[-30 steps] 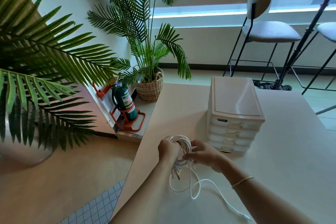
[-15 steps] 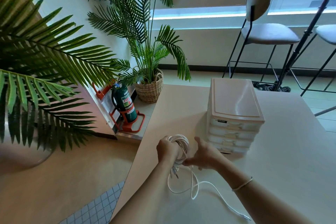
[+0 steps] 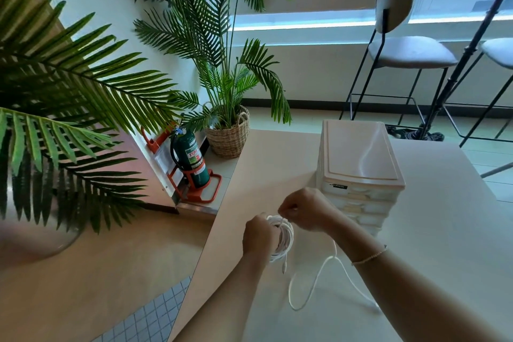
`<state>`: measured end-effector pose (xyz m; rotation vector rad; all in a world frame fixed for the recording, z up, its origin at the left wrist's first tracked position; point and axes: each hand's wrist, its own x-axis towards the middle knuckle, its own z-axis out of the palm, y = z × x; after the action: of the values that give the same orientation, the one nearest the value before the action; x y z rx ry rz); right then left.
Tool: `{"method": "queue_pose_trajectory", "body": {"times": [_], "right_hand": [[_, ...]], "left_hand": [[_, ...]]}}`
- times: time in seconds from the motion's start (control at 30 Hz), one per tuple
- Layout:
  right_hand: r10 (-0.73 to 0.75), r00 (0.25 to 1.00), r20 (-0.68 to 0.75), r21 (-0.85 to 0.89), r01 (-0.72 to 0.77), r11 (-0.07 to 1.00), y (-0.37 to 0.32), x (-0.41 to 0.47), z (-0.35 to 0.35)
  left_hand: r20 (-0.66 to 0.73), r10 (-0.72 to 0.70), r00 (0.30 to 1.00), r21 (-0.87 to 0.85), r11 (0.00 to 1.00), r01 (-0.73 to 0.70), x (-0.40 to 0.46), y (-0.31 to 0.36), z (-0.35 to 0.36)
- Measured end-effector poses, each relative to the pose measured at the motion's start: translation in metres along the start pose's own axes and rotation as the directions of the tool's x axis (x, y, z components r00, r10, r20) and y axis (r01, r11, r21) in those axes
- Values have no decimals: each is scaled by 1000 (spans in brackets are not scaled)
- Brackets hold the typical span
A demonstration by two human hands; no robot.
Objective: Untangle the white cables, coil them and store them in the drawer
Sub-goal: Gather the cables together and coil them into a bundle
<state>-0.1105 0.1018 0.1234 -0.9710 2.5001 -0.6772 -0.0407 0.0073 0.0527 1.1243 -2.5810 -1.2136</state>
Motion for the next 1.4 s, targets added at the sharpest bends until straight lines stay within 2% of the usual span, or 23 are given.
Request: {"method": "queue_pose_trajectory", "body": {"times": [0.13, 0.23, 0.33, 0.53, 0.67, 0.77, 0.87, 1.0, 1.13, 1.23, 1.3, 1.4], "right_hand": [[-70, 997, -30, 116, 73, 991, -2, 3, -9], [-9, 997, -83, 220, 27, 975, 3, 8, -10], [75, 985, -156, 309, -23, 951, 12, 11, -5], [163, 973, -162, 481, -67, 874, 32, 12, 6], [248, 963, -106, 629, -128, 767, 38, 12, 10], [308, 951, 0, 671, -229, 705, 41, 8, 15], [327, 938, 118, 741, -302, 599, 45, 4, 19], [298, 932, 208, 723, -352, 594, 52, -1, 20], [296, 920, 258, 762, -382, 523, 55, -5, 27], [302, 924, 234, 726, -373, 579, 57, -6, 27], [355, 921, 158, 677, -363, 640, 59, -4, 24], [389, 913, -122, 498, -283, 820, 62, -1, 23]], "left_hand": [[-16, 66, 998, 82, 995, -65, 3, 4, -5], [33, 154, 988, 207, 966, -157, 1, 8, -9], [124, 245, 961, 220, 938, -268, 1, 11, -11], [242, 274, 931, 10, 959, -284, -2, 16, -12], [184, 306, 934, -116, 950, -289, -1, 18, -11], [170, 244, 955, -243, 949, -200, -1, 21, -8], [186, 154, 970, -397, 915, -69, -2, 25, -6], [172, 172, 970, -418, 904, -86, -2, 28, -4], [163, 216, 963, -410, 902, -133, -2, 30, -6], [161, 191, 968, -355, 927, -124, 0, 32, -7], [129, 153, 980, -295, 949, -110, 2, 32, -9], [57, 71, 996, -233, 971, -56, 6, 26, -12]]}}
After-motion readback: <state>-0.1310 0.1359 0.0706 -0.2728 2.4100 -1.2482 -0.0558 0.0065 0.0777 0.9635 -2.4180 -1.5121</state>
